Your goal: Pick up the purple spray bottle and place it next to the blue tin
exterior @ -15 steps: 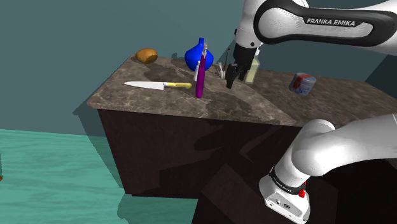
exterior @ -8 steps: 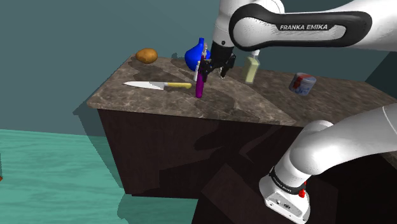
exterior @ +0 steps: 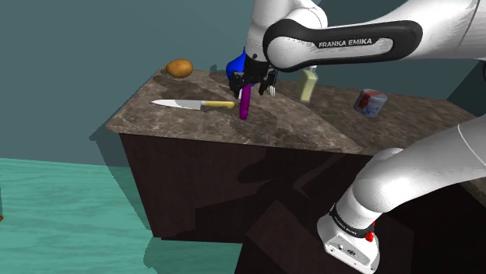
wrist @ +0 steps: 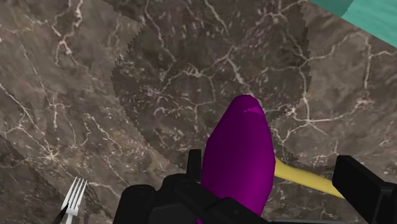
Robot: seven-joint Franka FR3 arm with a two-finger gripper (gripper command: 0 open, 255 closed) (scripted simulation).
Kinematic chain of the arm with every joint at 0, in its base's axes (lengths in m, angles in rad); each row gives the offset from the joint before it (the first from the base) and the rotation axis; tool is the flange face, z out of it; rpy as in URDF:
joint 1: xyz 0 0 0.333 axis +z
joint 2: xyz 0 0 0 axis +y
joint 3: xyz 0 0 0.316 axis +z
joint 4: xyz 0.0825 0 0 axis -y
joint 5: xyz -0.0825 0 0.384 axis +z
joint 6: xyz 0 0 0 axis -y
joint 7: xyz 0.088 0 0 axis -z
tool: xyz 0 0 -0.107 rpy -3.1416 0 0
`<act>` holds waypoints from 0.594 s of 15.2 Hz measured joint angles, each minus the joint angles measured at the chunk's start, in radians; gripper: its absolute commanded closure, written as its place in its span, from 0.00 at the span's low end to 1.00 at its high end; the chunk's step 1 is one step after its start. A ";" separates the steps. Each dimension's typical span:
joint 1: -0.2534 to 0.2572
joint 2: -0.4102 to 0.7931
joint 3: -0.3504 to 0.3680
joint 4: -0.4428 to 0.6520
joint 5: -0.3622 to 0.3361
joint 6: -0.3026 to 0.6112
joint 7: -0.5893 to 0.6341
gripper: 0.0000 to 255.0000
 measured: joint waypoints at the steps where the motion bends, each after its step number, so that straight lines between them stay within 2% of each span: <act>1: -0.002 0.004 -0.001 -0.008 -0.002 0.012 0.000 0.00; 9: -0.006 0.018 -0.002 -0.032 -0.009 0.051 0.004 0.00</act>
